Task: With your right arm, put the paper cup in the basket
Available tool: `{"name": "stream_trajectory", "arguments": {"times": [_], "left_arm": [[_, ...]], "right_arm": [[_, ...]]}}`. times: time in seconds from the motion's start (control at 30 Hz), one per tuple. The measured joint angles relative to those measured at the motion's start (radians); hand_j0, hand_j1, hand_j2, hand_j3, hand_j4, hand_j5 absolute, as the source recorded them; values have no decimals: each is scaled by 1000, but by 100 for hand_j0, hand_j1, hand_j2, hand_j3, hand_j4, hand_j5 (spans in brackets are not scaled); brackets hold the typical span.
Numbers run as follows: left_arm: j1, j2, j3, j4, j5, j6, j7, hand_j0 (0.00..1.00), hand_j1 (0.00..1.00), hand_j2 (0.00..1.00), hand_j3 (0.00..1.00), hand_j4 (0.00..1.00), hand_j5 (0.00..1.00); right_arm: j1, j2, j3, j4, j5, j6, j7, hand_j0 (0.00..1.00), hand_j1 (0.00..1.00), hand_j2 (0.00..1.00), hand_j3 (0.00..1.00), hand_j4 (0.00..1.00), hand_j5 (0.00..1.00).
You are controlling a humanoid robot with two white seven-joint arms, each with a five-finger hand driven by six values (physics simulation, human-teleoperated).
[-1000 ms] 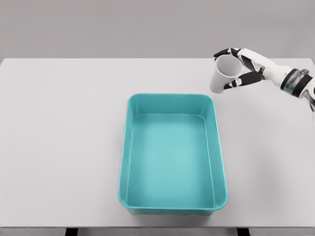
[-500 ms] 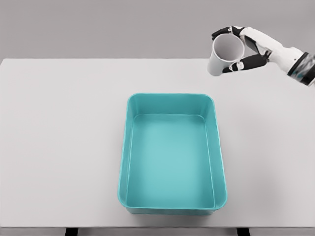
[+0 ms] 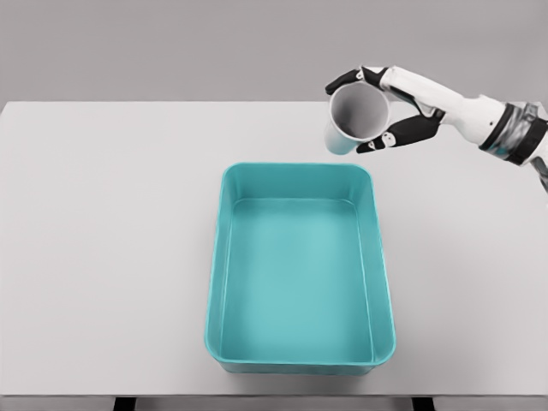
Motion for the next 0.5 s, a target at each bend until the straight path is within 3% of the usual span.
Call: {"name": "stream_trajectory", "arguments": {"times": [0.5], "left_arm": [[2,0,0,0,0,0,0,100,100,100,100,100,100]], "right_arm": [[23,-23,94,-92,89,-53,0,76,76,76,76,76,76]]}}
